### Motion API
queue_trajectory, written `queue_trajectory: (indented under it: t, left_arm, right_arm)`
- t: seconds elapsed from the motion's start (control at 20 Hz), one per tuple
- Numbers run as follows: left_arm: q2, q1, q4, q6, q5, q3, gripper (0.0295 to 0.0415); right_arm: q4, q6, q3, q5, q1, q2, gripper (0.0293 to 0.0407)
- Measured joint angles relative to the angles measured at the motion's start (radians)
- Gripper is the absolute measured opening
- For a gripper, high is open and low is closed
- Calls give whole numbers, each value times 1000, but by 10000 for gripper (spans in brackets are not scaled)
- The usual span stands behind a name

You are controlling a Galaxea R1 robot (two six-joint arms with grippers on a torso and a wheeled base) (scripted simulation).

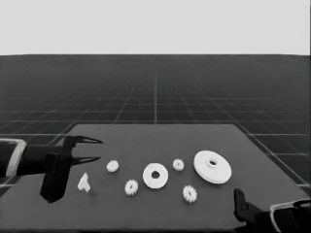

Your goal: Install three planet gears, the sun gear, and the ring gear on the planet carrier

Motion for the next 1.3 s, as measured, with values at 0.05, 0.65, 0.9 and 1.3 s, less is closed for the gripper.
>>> queue_trajectory:
  t: [0.05, 0.65, 0.9, 1.3]
  left_arm:
    - [-3, 71, -73, -3, 49, 71, 295]
    - [903, 371, -89, -1875, 893, -679, 385]
    - [934, 578, 94, -1800, 848, -824, 385]
    - [941, 600, 115, -1785, 835, -852, 314]
  right_arm:
    - [76, -3, 53, 23, -54, 14, 293]
    - [1, 0, -3, 0, -6, 0, 385]
    - [0, 0, -3, 0, -6, 0, 385]
    - [0, 0, -3, 0, -6, 0, 385]
